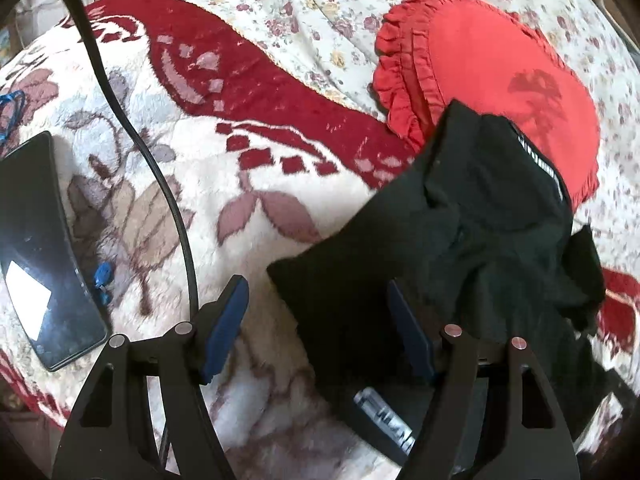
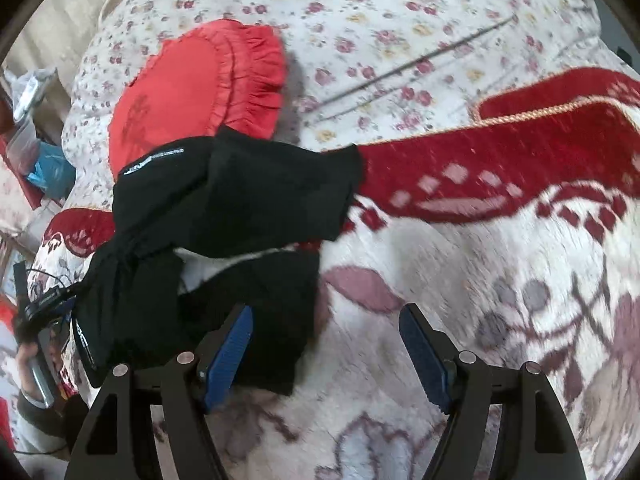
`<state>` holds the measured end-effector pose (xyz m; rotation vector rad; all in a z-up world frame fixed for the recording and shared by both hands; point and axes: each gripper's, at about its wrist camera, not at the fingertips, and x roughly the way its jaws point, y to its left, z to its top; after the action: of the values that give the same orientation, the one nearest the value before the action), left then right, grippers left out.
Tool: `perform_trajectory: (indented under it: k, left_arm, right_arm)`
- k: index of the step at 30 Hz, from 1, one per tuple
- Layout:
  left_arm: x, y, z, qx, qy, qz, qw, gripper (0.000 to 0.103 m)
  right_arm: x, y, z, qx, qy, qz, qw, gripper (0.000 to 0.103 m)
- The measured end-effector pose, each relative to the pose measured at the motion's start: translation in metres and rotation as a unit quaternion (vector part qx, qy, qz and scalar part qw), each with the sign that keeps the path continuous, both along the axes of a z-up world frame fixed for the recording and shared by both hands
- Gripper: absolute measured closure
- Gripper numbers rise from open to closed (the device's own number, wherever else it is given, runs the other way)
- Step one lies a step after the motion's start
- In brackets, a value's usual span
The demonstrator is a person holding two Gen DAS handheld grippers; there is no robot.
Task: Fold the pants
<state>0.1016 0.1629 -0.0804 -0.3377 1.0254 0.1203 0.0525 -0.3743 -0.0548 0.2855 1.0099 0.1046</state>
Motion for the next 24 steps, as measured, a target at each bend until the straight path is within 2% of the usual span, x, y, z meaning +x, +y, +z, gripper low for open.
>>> perform_trajectory:
  k: [3,6,8,9,10,11,12,14,19,24]
  left_arm:
    - [0.003,-0.002,-0.013,-0.016,0.019,-0.003,0.9997,0.031]
    - [0.005,-0.003,-0.015,-0.038,0.007,0.008,0.9992,0.031]
    - [0.008,-0.003,-0.014,-0.059,0.001,0.016,0.9981,0.034]
    - [0.008,-0.004,-0.013,-0.068,-0.004,0.014,0.9976,0.056]
    - [0.008,-0.005,-0.012,-0.066,-0.005,0.013,0.9977,0.067]
    - [0.007,-0.008,-0.009,-0.058,-0.011,0.012,0.9982,0.070]
    - [0.005,-0.012,-0.007,-0.053,-0.018,0.007,0.9984,0.080]
    - [-0.003,-0.017,0.000,-0.042,-0.031,0.001,0.9987,0.088]
    - [-0.052,0.001,0.027,-0.048,-0.069,0.021,0.9963,0.090]
    - [-0.082,0.020,0.008,-0.047,-0.037,0.056,0.9967,0.090]
  right_arm:
    - [0.000,-0.003,-0.003,0.013,-0.004,-0.005,1.000,0.029]
    - [0.004,0.002,-0.002,0.040,-0.015,-0.006,0.999,0.029]
    - [0.006,0.007,0.000,0.035,-0.018,-0.005,0.999,0.029]
    - [0.008,0.009,-0.001,0.030,-0.018,-0.004,0.999,0.029]
    - [0.008,0.010,-0.001,0.029,-0.018,-0.007,0.999,0.029]
    - [0.009,0.008,-0.003,0.031,-0.017,-0.010,0.999,0.029]
    - [0.010,0.007,-0.004,0.035,-0.017,-0.014,0.999,0.029]
    - [0.012,0.003,-0.011,0.035,-0.011,-0.030,0.999,0.029]
    - [0.008,0.000,-0.016,0.066,-0.005,-0.036,0.997,0.029]
    - [0.008,0.010,-0.021,0.073,0.004,-0.019,0.997,0.029]
